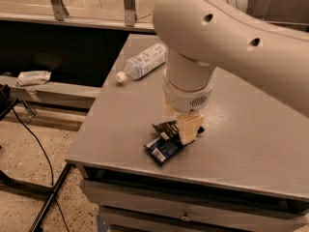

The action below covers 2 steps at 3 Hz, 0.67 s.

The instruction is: Move rxbar chocolate near rxbar blueberry

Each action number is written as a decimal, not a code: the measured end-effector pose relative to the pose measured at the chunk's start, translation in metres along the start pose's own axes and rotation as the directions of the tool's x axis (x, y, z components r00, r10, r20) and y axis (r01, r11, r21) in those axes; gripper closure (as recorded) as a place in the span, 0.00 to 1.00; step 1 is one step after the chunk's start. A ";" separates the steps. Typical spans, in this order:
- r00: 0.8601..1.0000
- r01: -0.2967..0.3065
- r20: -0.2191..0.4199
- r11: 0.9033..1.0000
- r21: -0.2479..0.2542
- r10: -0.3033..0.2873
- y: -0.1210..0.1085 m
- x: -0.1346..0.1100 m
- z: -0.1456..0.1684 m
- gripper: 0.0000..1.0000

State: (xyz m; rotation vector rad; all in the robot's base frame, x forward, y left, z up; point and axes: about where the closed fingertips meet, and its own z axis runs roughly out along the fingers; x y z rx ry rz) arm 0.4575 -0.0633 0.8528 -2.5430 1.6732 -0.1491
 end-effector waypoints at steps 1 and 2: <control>1.000 -0.010 -0.010 1.000 -0.008 0.010 -0.004 -0.004 0.002 0.00; 0.997 -0.074 -0.012 0.997 -0.002 0.074 -0.013 0.019 -0.008 0.00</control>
Offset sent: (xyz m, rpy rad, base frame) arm 0.0492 -0.0434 0.0409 0.0321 -0.0223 -0.1853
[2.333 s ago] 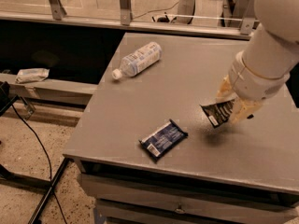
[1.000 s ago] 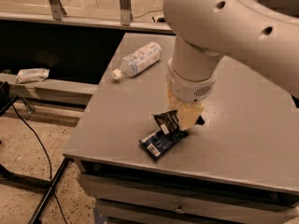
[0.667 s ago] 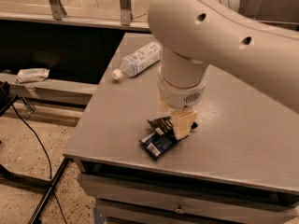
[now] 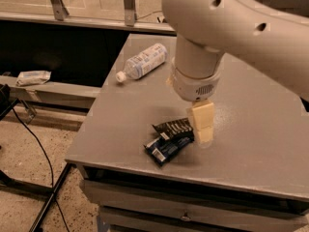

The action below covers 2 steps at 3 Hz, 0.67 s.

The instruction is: Move rxbar chocolate near rxbar blueberry

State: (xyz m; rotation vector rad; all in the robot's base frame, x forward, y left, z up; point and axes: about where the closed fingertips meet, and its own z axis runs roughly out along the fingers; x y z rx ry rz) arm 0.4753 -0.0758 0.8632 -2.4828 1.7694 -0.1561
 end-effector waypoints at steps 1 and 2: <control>0.988 -0.144 0.055 0.988 0.060 0.141 -0.010 0.068 -0.030 0.00; 0.961 -0.252 0.148 0.959 0.128 0.232 0.001 0.121 -0.053 0.00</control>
Offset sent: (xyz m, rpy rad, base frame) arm 0.0347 -0.1858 0.0860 0.3525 -0.1445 -0.3378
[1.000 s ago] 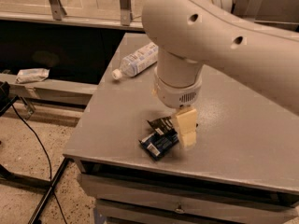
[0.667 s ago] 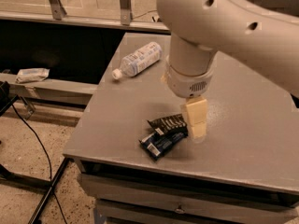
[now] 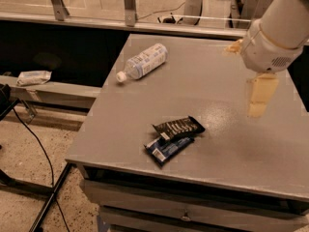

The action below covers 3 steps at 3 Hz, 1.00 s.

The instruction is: Move rxbar chocolate near rxbar blueberry

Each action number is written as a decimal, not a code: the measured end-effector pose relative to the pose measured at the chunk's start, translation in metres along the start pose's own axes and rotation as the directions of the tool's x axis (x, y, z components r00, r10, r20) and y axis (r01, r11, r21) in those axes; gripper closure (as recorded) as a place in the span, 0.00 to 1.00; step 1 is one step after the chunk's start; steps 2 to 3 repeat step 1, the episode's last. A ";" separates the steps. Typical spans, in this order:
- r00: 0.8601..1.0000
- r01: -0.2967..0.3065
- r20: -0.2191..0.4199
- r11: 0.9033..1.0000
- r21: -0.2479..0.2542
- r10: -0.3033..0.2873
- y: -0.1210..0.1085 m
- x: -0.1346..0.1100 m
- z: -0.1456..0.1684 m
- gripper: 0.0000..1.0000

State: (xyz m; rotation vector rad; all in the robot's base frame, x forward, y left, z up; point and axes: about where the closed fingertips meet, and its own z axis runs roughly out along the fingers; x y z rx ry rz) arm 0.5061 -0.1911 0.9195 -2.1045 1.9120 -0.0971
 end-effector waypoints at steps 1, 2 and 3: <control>1.000 -0.012 0.014 1.000 0.015 0.011 -0.001 0.003 -0.006 0.00; 1.000 -0.012 0.014 1.000 0.015 0.011 -0.001 0.003 -0.006 0.00; 1.000 -0.012 0.014 1.000 0.015 0.011 -0.001 0.003 -0.006 0.00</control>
Offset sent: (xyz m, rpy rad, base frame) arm 0.0000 0.0000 0.0000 0.0000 0.0000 0.0000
